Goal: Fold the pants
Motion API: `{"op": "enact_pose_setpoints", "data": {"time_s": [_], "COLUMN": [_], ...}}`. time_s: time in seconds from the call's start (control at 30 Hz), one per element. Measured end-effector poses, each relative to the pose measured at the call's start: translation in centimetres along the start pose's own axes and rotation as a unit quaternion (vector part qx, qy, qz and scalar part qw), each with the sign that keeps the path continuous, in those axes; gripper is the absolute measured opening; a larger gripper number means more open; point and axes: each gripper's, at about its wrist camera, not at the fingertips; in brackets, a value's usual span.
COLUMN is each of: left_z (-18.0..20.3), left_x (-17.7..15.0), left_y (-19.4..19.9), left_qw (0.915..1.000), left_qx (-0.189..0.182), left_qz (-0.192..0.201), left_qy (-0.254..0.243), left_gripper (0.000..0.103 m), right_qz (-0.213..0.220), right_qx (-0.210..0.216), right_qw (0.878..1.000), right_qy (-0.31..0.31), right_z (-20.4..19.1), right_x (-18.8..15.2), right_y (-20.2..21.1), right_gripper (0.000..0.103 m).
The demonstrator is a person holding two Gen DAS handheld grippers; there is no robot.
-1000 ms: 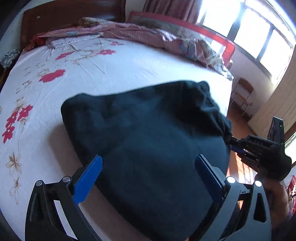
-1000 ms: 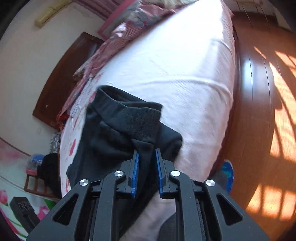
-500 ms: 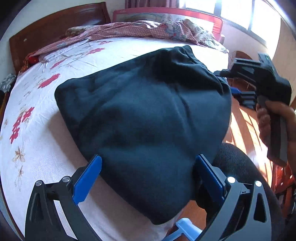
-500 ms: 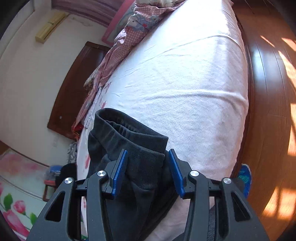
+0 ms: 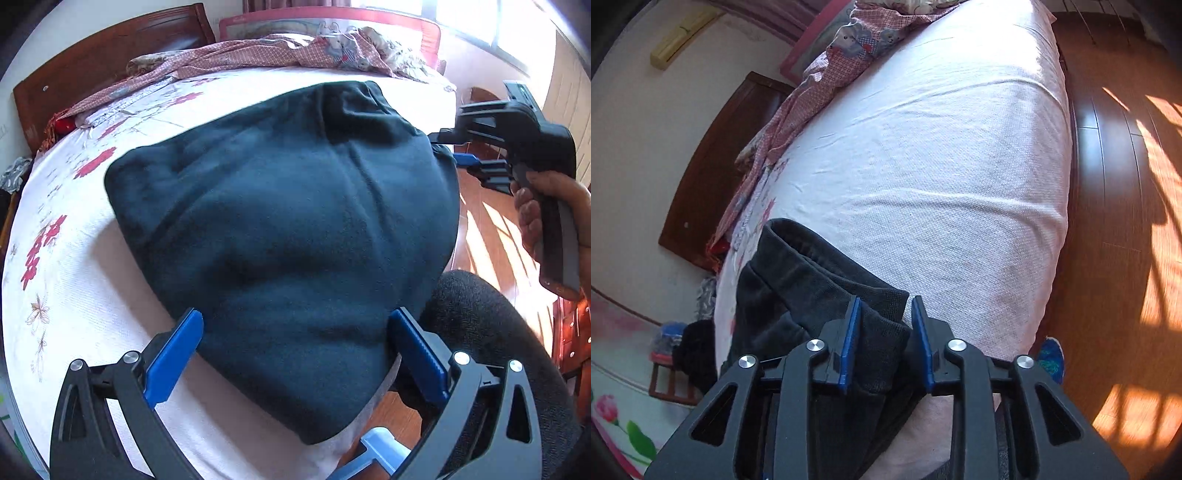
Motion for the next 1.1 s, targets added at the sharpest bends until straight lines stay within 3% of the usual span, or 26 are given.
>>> {"op": "enact_pose_setpoints", "data": {"time_s": [0.03,0.07,0.17,0.3,0.43,0.57,0.67,0.73,0.8,0.9,1.1], "left_z": [-1.0,-2.3,-6.8,-10.6,-11.4,-11.1,-11.0,-11.5,-12.5,-13.7,-15.0], "left_x": [-0.1,-0.2,-0.8,-2.9,-4.6,-4.4,-4.2,-3.9,-3.7,-3.3,-2.3], "left_y": [1.0,1.8,2.8,2.8,2.2,0.5,-0.8,-1.3,-2.1,-3.1,-4.8], "left_qw": [0.9997,0.9987,0.989,0.96,0.9411,0.93,0.9224,0.9146,0.8998,0.8802,0.8351], "left_qx": [0.005,0.008,-0.018,-0.077,-0.114,-0.137,-0.15,-0.156,-0.168,-0.187,-0.25], "left_qz": [0.015,0.027,0.031,0.034,0.029,0.006,-0.013,-0.004,0.002,0.018,0.048], "left_qy": [0.018,0.042,0.144,0.267,0.317,0.341,0.355,0.373,0.403,0.436,0.488], "left_gripper": [0.101,0.101,0.101,0.101,0.101,0.101,0.101,0.101,0.101,0.101,0.101], "right_qz": [0.009,0.013,-0.011,-0.031,-0.036,-0.014,-0.04,-0.055,-0.056,-0.058,-0.061], "right_qx": [0.012,0.022,0.045,0.034,0.047,0.036,0.014,-0.003,-0.02,-0.01,-0.005], "right_qw": [1.0,1.0,0.998,0.997,0.995,0.998,0.998,0.998,0.998,0.998,0.997], "right_qy": [-0.006,-0.014,-0.046,-0.062,-0.085,-0.047,-0.036,-0.022,-0.019,-0.038,-0.04], "right_z": [0.0,0.3,1.6,3.1,3.5,1.8,1.2,0.9,0.9,1.6,2.1], "right_x": [0.0,-0.2,-0.9,-2.0,-2.4,-1.4,-0.8,-0.9,-1.2,-1.3,-1.5], "right_y": [1.2,2.1,2.7,2.0,1.2,0.7,-1.4,-2.6,-3.1,-3.2,-3.2], "right_gripper": [0.058,0.062,0.062,0.062,0.062,0.062,0.062,0.062,0.068,0.072,0.072]}}
Point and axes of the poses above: each gripper's, at about its wrist camera, not at the fingertips, and y roughly against the way its jaws point, z to its right, x to its top, and after that the axes turned 6 degrees about -y, right-handed
